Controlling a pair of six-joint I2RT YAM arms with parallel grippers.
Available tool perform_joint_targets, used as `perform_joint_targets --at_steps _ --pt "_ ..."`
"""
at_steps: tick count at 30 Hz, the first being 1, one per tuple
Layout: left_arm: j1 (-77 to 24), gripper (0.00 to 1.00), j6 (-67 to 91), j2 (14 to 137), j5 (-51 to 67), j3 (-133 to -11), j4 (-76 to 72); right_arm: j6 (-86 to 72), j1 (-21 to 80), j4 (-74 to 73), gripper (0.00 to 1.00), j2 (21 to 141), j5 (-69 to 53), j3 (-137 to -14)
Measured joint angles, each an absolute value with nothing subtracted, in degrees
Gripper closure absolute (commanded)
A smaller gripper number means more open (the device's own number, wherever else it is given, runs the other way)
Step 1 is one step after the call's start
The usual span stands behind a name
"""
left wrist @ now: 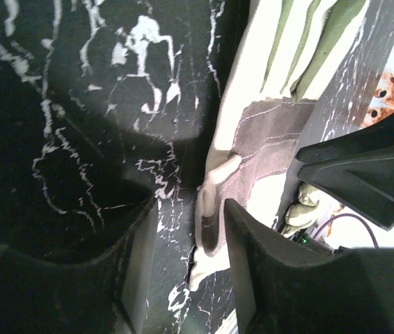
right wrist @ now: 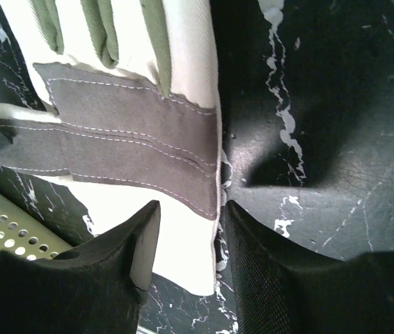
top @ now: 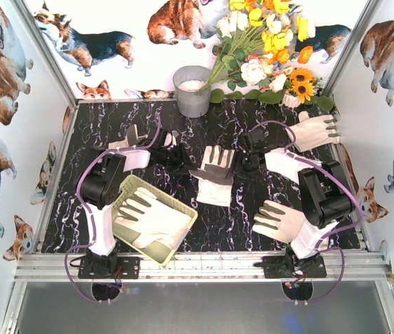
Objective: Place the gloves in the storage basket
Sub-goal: Place the glove at the center of the board.
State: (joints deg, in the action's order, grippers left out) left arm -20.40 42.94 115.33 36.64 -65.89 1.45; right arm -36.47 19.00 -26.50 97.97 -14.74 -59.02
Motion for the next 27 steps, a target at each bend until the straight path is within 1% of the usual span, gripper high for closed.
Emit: perform_joint_targets --at_steps 3,7,12,15,16,18,21,24,27 --pt "-20.1 0.79 41.6 115.0 35.7 -65.9 3.0 -36.1 19.0 -26.5 0.66 98.9 -15.1 -60.1" --pt "-19.9 0.90 40.4 115.0 35.0 -65.9 4.7 -35.7 19.0 -26.5 0.74 101.2 -15.6 -61.4" --pt "-19.9 0.94 39.7 115.0 34.8 -65.9 6.1 -34.7 18.6 -26.9 0.81 103.6 -16.3 -62.8" --pt "-19.8 0.94 39.4 115.0 34.8 -65.9 6.8 -34.3 18.3 -26.9 0.82 104.9 -16.6 -64.1" --pt "-19.8 0.93 39.3 115.0 34.9 -65.9 7.0 -34.1 18.2 -26.9 0.82 105.4 -16.6 -64.6" --pt "-19.8 0.87 39.2 115.0 34.9 -65.9 7.2 -33.9 17.9 -27.0 0.81 106.4 -17.1 -65.5" --pt "-19.8 0.72 39.0 115.0 35.2 -66.0 7.3 -33.2 17.8 -27.0 0.76 106.7 -17.2 -66.1" --pt "-19.9 0.57 38.4 114.3 34.8 -67.0 8.7 -32.7 17.7 -27.4 0.69 106.5 -17.3 -66.2" --pt "-19.8 0.47 36.7 112.5 32.1 -68.9 12.3 -31.8 17.6 -29.6 0.60 104.7 -17.2 -66.2"
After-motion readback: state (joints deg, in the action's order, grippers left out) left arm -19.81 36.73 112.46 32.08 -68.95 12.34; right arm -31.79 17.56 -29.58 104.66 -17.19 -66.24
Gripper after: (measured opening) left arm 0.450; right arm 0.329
